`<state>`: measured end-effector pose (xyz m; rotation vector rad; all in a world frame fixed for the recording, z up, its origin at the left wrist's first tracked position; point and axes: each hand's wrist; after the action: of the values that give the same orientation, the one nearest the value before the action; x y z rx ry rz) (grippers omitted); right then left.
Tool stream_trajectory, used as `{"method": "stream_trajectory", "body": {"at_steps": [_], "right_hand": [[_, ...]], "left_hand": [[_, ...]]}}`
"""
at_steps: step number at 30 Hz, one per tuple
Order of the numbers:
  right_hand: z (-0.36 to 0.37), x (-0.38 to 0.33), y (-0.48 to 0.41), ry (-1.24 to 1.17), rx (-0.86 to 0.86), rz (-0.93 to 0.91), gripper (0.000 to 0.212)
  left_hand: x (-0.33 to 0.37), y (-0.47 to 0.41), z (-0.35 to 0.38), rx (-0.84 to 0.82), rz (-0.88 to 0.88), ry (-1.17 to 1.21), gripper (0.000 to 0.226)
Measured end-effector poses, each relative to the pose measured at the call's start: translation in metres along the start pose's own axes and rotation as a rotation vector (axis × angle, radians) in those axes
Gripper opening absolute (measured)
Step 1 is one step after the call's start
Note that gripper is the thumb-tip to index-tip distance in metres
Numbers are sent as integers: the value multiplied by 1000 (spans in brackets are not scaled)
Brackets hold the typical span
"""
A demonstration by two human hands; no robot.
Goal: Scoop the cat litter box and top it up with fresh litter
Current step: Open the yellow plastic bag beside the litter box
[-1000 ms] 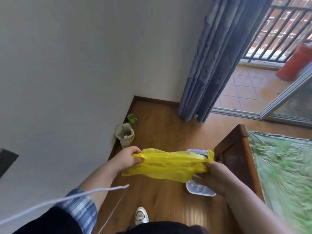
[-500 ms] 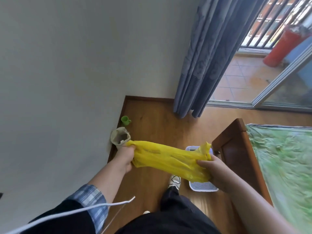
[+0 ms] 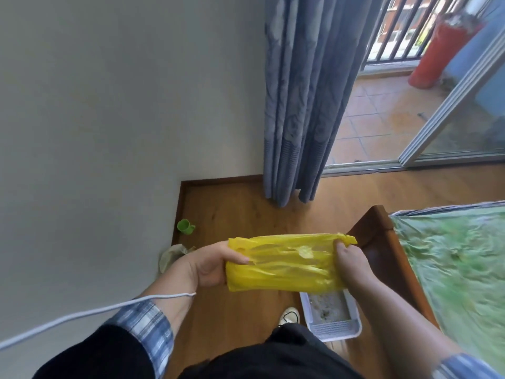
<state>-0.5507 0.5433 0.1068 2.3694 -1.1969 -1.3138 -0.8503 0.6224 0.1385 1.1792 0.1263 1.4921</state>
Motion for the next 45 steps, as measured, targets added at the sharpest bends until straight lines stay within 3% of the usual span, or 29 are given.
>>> {"method": "stream_trajectory", "body": {"at_steps": [5,9,16,18,22,26,31,33,35,38,42,45], "right_hand": [[-12,-15,-41,1,-38,53,56],[-19,-13,-48,-3,-103,15,57],[-25,6,-68,-55,81,99,46],[-20,15,-75,-88,146,171,46],[-7,31,-95,-139,229,323,45],[26,48,-132,-177,278,415,44],[95,94,-206,-297,284,544,42],[129,122,-248,-308,263,562,41],[167,157,-296,-267,244,575,41],[209,201,-353,-245,233,550,39],[266,264,-432,-119,170,519,46],[306,301,-502,-30,120,489,46]], "left_hand": [[39,-70,23,706,97,-194,19],[61,-115,12,828,29,-171,17],[89,-200,-2,717,-81,-393,26],[102,-221,6,565,-96,-376,24],[128,-254,-4,109,-250,-282,39],[137,-301,-34,-95,-362,-252,36],[83,-396,-88,281,-219,-505,33],[49,-441,-116,396,-53,-817,22],[7,-489,-149,464,80,-1036,25],[-45,-543,-195,525,155,-1051,23],[-104,-622,-265,464,60,-967,13],[-133,-687,-314,424,32,-926,19]]}}
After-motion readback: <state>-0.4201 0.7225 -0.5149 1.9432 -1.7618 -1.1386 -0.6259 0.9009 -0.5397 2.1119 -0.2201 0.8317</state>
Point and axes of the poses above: each hand's wrist, its own y-axis away from the middle knuckle, its own z-axis out of the palm, x = y × z, and after that the axes turned 2 degrees about -z, right-handed
